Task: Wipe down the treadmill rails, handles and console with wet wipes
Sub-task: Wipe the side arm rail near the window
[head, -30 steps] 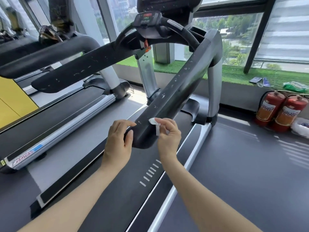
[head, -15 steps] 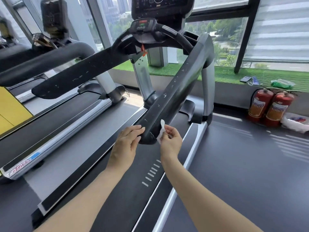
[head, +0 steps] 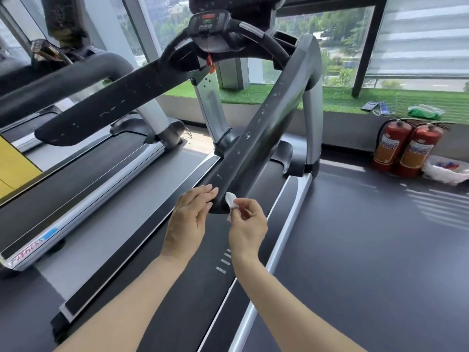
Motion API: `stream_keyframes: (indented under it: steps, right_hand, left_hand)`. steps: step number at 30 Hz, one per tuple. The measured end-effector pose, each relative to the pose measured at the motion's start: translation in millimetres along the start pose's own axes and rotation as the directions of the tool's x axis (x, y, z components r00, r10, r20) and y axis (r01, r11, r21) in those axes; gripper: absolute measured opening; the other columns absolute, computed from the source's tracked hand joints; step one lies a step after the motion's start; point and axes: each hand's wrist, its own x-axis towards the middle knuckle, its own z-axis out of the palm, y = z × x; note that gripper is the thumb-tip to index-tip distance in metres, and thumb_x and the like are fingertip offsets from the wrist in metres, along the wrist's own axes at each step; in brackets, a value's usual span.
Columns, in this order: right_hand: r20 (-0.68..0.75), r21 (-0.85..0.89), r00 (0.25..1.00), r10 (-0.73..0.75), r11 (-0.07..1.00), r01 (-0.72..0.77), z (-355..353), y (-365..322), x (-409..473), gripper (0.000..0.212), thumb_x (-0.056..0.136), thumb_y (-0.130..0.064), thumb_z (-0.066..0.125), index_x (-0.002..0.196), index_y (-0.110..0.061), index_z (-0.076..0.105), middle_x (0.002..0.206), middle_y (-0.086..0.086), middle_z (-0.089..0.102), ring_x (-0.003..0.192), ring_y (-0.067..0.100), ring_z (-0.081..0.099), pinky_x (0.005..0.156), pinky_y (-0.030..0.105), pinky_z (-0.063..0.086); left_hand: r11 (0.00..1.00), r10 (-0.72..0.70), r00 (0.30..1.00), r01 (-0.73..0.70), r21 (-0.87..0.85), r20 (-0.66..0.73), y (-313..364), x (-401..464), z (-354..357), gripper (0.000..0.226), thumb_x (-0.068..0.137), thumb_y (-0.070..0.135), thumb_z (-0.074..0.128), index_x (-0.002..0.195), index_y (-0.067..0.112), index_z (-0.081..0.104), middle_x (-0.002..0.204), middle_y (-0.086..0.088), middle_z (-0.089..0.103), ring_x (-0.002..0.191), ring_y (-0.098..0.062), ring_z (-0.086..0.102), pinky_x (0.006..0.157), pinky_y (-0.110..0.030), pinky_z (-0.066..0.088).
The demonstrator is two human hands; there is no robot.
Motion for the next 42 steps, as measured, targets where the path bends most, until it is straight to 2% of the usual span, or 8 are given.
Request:
stream_keyframes:
  steps: [5, 12, 18, 26, 32, 37, 39, 42]
  right_hand:
    - [0.119, 0.026, 0.977, -0.175, 0.984, 0.174, 5, -9, -23, 0.027, 0.083, 0.005, 0.060, 0.079, -0.021, 0.064, 0.087, -0.004, 0.064, 0.081, 0.008, 0.060, 0.074, 0.018, 0.049]
    - [-0.051, 0.080, 0.971, 0.234, 0.970, -0.229, -3, 17, 36, 0.023, 0.084, 0.000, 0.061, 0.072, -0.020, 0.060, 0.073, -0.003, 0.059, 0.069, 0.015, 0.054, 0.065, 0.026, 0.045]
    - [0.003, 0.273, 0.894, 0.448, 0.860, -0.432, 2, 24, 66, 0.027, 0.086, 0.011, 0.055, 0.072, -0.013, 0.052, 0.068, 0.004, 0.054, 0.055, 0.012, 0.051, 0.050, 0.016, 0.047]
    - [0.154, 0.493, 0.781, 0.606, 0.638, -0.592, 2, -2, 18, 0.027, 0.086, 0.021, 0.049, 0.077, -0.004, 0.050, 0.072, 0.009, 0.052, 0.063, 0.017, 0.055, 0.074, 0.029, 0.055]
    - [0.215, 0.579, 0.702, 0.679, 0.490, -0.652, 16, -37, -9, 0.036, 0.081, 0.024, 0.052, 0.113, 0.008, 0.055, 0.079, 0.015, 0.056, 0.067, 0.023, 0.058, 0.082, 0.029, 0.052]
    - [0.307, 0.524, 0.722, 0.620, 0.523, -0.672, 18, -66, -22, 0.037, 0.079, 0.024, 0.055, 0.115, 0.013, 0.056, 0.098, 0.022, 0.062, 0.080, 0.029, 0.064, 0.062, 0.027, 0.059]
    - [0.329, 0.506, 0.755, 0.568, 0.569, -0.649, 16, -76, -24, 0.029, 0.082, 0.023, 0.051, 0.107, 0.010, 0.057, 0.088, 0.022, 0.061, 0.090, 0.037, 0.065, 0.058, 0.026, 0.057]
    - [0.376, 0.446, 0.795, 0.476, 0.659, -0.606, 7, -84, -28, 0.020, 0.085, 0.021, 0.048, 0.087, 0.004, 0.057, 0.081, 0.019, 0.059, 0.082, 0.033, 0.062, 0.055, 0.023, 0.058]
  left_hand:
    - [0.999, -0.006, 1.000, 0.005, 0.032, 0.027, -1, 0, -2, 0.031, 0.089, 0.000, 0.057, 0.117, 0.010, 0.065, 0.119, 0.007, 0.056, 0.110, -0.009, 0.047, 0.097, -0.015, 0.036]
    - [1.000, -0.004, 1.000, 0.004, -0.012, -0.007, 2, 0, 0, 0.036, 0.093, 0.023, 0.042, 0.115, 0.010, 0.066, 0.117, 0.006, 0.057, 0.108, -0.011, 0.049, 0.101, -0.008, 0.033]
    - [1.000, -0.001, 1.000, 0.001, -0.012, -0.008, 1, 0, 0, 0.035, 0.093, 0.022, 0.043, 0.116, 0.010, 0.066, 0.116, 0.001, 0.060, 0.106, -0.013, 0.050, 0.100, -0.010, 0.035]
    - [1.000, -0.010, 1.000, 0.010, -0.027, -0.006, 1, 1, -1, 0.030, 0.090, 0.009, 0.051, 0.116, 0.009, 0.066, 0.117, -0.002, 0.061, 0.108, -0.011, 0.048, 0.100, -0.016, 0.036]
    - [0.996, -0.031, 0.996, 0.038, -0.087, 0.078, 2, 4, -11, 0.032, 0.093, 0.000, 0.053, 0.120, 0.011, 0.064, 0.119, 0.007, 0.056, 0.112, -0.006, 0.048, 0.099, -0.016, 0.037]
    - [0.972, -0.157, 0.982, 0.173, -0.157, 0.108, 7, 6, -33, 0.026, 0.097, 0.009, 0.047, 0.114, 0.010, 0.066, 0.112, 0.006, 0.057, 0.099, -0.007, 0.054, 0.082, 0.003, 0.032]
    - [0.945, -0.246, 0.967, 0.256, -0.206, 0.072, 9, 3, -40, 0.025, 0.098, 0.015, 0.047, 0.113, 0.013, 0.067, 0.109, 0.004, 0.058, 0.094, -0.006, 0.054, 0.079, 0.002, 0.033]
    - [0.880, -0.307, 0.947, 0.320, -0.352, 0.093, 20, -1, -49, 0.021, 0.096, 0.024, 0.052, 0.111, 0.022, 0.066, 0.110, 0.008, 0.060, 0.095, -0.002, 0.057, 0.088, -0.009, 0.042]
